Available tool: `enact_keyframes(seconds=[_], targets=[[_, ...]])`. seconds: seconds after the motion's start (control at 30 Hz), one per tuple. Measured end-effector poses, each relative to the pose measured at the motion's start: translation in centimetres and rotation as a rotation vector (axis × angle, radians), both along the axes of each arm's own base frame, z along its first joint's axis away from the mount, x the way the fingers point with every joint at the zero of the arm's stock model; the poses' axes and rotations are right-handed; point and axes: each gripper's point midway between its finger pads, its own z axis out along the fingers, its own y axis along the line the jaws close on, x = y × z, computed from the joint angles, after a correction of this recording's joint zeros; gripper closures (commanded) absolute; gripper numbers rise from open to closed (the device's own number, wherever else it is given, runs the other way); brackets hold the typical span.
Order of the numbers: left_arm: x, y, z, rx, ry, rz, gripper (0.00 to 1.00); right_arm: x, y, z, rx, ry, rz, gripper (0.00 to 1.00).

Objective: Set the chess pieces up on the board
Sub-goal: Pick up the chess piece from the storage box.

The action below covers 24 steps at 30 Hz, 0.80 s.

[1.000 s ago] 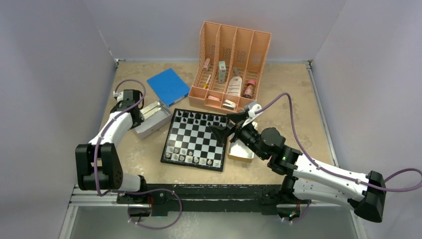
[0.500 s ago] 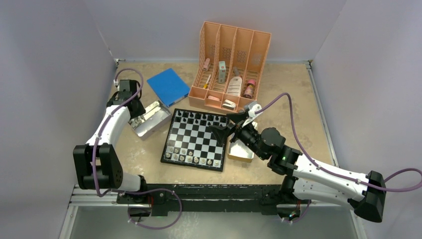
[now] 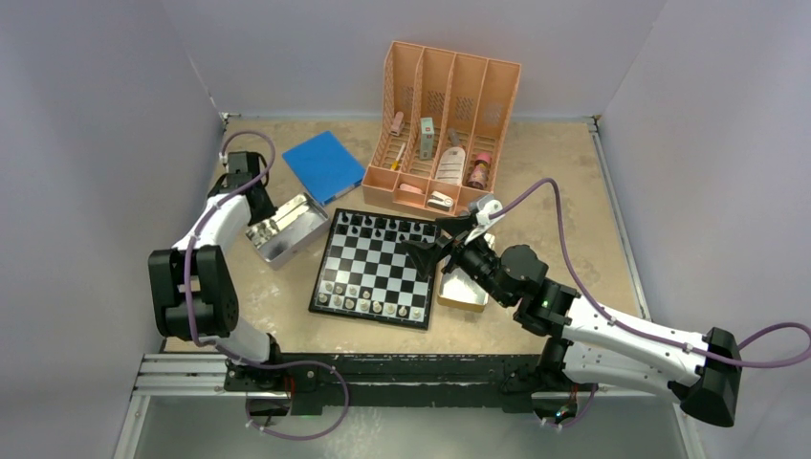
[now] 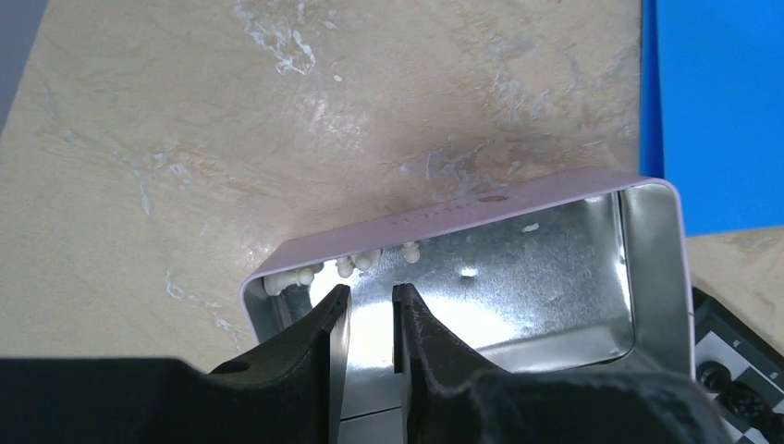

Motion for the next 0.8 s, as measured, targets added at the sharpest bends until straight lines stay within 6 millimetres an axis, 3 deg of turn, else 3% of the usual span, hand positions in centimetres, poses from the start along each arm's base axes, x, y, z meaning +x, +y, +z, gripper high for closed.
enact_keyframes(seconds=[0.5, 0.8], targets=[[-0.7, 0.0, -4.2, -0.019, 0.123, 0.012, 0.83, 0.0, -0.2, 0.2, 0.003, -0.006, -0.004, 0.01], [-0.9, 0.1, -4.9, -0.019, 0.144, 0.013, 0.81, -0.2, -0.6, 0.8, 0.019, -0.017, -0.005, 0.01]])
